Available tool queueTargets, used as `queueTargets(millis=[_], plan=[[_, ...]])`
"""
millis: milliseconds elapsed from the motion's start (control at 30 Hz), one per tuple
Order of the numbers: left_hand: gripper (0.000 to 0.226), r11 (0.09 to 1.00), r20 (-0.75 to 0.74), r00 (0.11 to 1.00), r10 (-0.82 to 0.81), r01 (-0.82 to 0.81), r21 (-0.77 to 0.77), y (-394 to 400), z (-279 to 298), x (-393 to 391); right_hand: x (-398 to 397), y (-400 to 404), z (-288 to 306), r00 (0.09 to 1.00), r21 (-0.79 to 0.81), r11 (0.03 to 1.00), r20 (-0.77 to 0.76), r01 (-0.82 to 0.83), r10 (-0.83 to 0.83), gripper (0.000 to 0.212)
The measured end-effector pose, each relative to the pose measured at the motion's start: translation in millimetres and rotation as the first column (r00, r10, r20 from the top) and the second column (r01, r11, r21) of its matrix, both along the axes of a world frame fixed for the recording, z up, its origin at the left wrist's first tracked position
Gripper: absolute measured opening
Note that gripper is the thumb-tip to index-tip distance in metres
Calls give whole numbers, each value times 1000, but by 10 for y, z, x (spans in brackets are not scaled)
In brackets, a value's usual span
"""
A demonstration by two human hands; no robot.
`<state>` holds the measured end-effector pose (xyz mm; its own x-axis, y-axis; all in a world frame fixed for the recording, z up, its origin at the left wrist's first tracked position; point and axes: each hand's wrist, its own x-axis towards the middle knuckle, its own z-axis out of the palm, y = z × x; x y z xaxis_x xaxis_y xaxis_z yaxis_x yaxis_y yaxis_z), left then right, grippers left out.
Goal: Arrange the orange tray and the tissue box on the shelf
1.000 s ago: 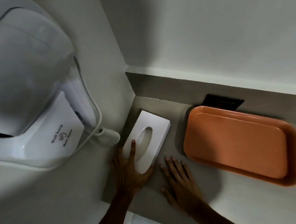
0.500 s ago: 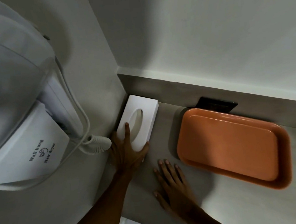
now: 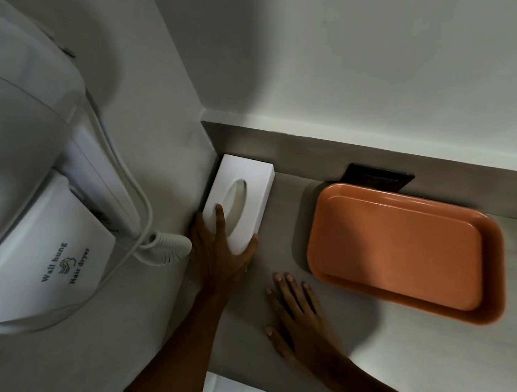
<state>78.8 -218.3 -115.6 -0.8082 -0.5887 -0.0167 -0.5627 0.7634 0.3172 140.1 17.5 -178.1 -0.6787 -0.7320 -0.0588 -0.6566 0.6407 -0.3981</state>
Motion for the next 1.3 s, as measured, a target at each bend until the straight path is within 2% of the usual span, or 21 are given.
queueTargets(millis=[67, 133, 200, 300, 433, 500, 700, 933, 1100, 1300], plan=[[99, 998, -33, 997, -65, 65, 7, 39, -16, 45, -19, -114, 141, 988, -150, 981, 112, 122, -106, 76], [85, 986, -105, 980, -167, 165, -26, 105, -51, 139, -162, -291, 335, 950, -319, 915, 265, 248, -165, 72], [77, 969, -150, 958, -244, 235, -74, 196, -95, 248, -473, -465, 504, 954, -394, 882, 247, 258, -169, 69], [70, 962, -130, 955, -266, 256, -91, 297, -130, 369, -1041, -642, 661, 967, -290, 929, 179, 230, -184, 67], [66, 953, -112, 950, -292, 279, -119, 295, -172, 433, -1550, -656, 614, 992, -15, 999, 119, -32, 34, 69], [66, 942, -74, 948, -308, 293, -162, 262, -197, 439, -1661, -643, 576, 991, 29, 996, 101, -87, 84, 73], [64, 911, -27, 942, -334, 316, -264, 174, -287, 405, -1686, -747, 574, 996, 32, 998, 74, -61, 58, 83], [61, 834, 25, 914, -404, 380, -400, -2, -300, 359, -1710, -871, 533, 991, 25, 997, 110, -75, 72, 80], [60, 869, 18, 920, -391, 375, -323, 43, -225, 361, -1681, -723, 514, 989, 16, 996, 125, -87, 84, 77], [61, 896, -8, 907, -422, 416, -153, 161, 49, 379, -1524, -411, 735, 993, -104, 993, 108, 62, -50, 71]])
